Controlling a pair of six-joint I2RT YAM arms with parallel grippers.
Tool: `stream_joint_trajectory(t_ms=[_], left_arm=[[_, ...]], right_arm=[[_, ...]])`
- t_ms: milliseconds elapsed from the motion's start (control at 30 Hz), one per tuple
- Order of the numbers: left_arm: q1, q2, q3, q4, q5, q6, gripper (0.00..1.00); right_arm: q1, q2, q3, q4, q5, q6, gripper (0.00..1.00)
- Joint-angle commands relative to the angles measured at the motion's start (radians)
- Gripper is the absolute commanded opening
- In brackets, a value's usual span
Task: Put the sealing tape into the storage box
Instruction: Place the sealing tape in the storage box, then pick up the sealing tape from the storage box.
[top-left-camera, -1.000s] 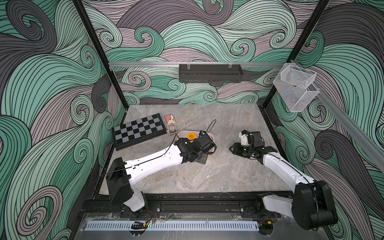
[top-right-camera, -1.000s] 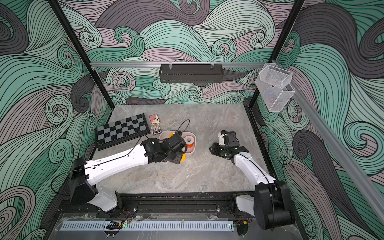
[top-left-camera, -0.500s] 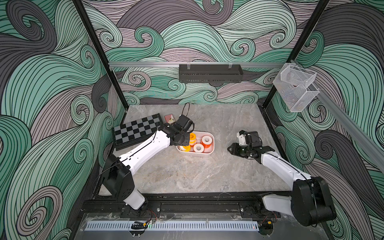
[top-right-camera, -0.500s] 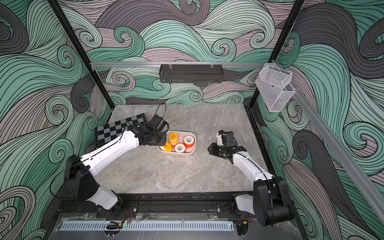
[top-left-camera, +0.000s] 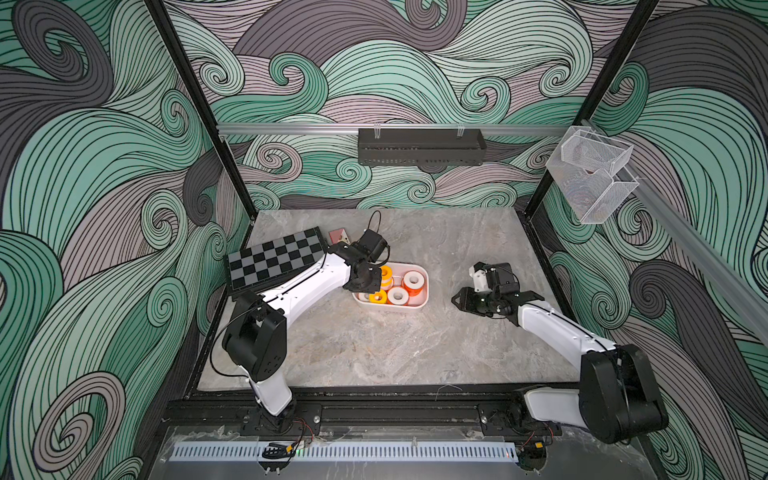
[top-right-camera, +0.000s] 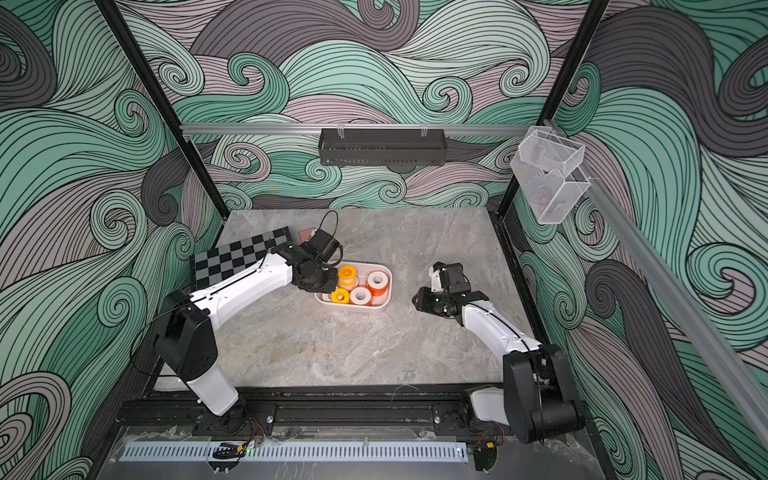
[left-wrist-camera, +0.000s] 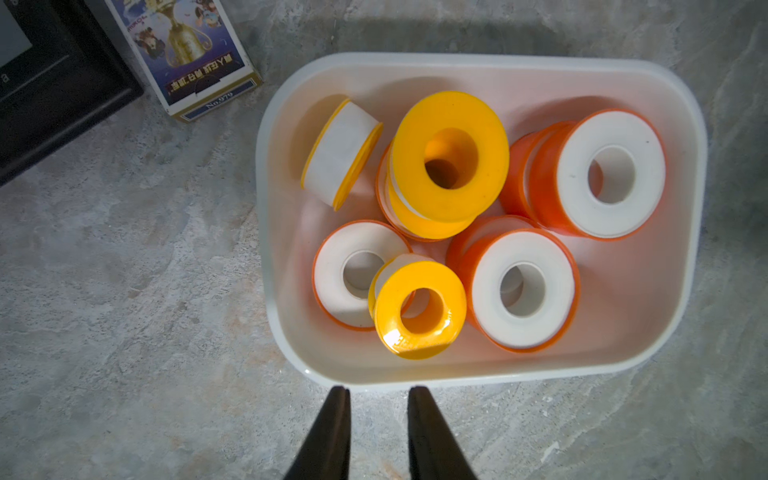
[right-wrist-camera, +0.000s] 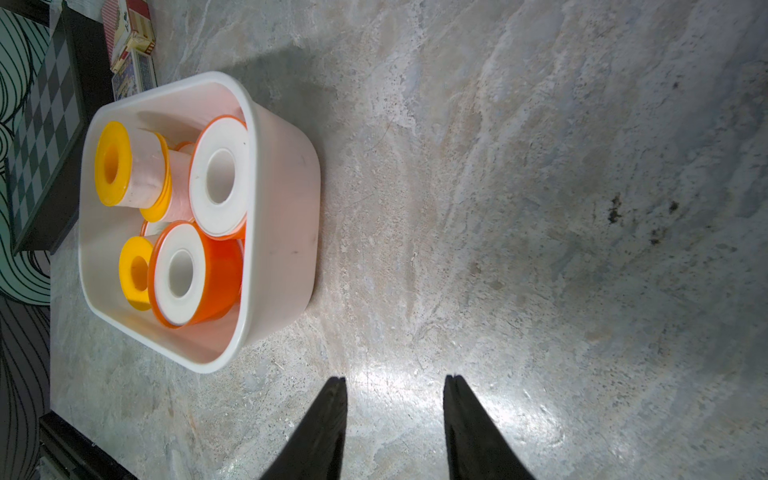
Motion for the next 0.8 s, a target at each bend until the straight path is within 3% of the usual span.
stream_joint_trajectory(t_ms=[0, 267, 467, 767], left_arm=[[0.017, -0.044, 0.016, -0.005, 0.008, 0.004, 0.3], [0.038, -0.034, -0.003, 0.032, -0.002, 0.002, 0.37], [0.072, 0.027, 0.002, 0.12, -0.016, 0.124, 0.4], [0.168, 0.064, -0.033, 0.239, 0.201, 0.284, 0.4]], right_arm=[[0.008, 0.008, 0.003, 0.01, -0.01, -0.003, 0.42], [0.014, 0.009, 0.007, 0.007, -0.009, -0.008, 0.43], [0.016, 0.012, 0.009, 0.004, -0.011, -0.008, 0.43], [0.024, 0.012, 0.007, 0.004, -0.02, -0.008, 0.43]])
